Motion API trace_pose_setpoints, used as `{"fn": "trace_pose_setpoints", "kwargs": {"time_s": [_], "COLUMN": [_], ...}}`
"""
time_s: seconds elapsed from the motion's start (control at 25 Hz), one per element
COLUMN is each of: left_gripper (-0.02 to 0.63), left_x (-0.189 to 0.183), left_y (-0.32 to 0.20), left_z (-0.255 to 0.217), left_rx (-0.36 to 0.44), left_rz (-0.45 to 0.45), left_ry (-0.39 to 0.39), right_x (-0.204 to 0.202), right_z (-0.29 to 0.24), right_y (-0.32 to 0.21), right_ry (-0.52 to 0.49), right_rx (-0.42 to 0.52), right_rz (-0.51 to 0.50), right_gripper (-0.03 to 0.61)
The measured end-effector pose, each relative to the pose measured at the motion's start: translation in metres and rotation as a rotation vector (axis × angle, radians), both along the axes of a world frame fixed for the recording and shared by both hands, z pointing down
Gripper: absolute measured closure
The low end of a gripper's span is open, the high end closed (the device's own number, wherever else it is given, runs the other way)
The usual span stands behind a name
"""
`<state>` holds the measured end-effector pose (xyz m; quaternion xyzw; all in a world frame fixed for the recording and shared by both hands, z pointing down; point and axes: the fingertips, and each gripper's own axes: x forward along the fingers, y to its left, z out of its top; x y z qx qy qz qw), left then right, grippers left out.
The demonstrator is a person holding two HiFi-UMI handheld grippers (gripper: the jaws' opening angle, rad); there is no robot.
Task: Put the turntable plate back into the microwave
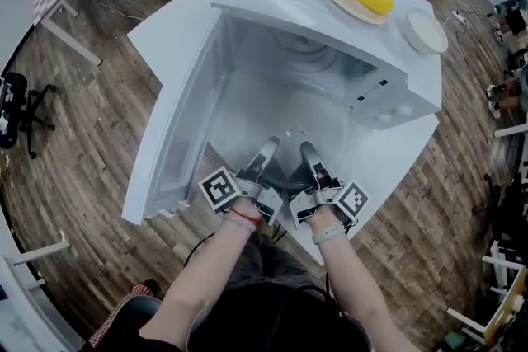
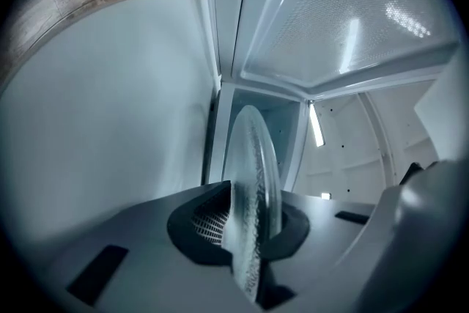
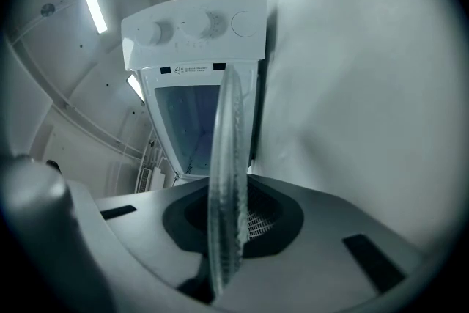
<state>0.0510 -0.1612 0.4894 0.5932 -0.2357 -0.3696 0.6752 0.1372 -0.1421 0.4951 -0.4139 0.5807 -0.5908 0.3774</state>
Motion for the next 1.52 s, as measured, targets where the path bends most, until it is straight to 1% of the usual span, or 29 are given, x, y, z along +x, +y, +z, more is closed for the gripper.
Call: {"fn": "trace_pose_setpoints", "kwargs": {"time_s": [0.28,0.76,1.2,1.52], "left_gripper": [0.578,0.578,0.578,0.578], "left_x": [0.000,0.006,0.002,0.000], "left_y": [-0.018,-0.044,-0.059,-0.066], "left_z": [0.001,0.002,0.001,0.002], "left_rx": [0.002,0.013,0.019,0.023], "left_rz": [-0.015,-0.015,-0.022,-0.020], "left_ry": [-0.003,-0.007,-0.011,-0.023], "right_x": [0.001,0.006,0.003,0.000], "right_z": [0.001,0.003,0.003,0.004], "right_y": [-0.019,-0.044,-0.060,-0.066], "right_ry": [0.011,0.018,0.017,-0.001], "right_rx": [-0.002,0.006,0.012,0.019], "right_rz": [-0.010,-0.003,-0.006,-0.008], "right_gripper": [0.537,0.536,0.536,0.537]}}
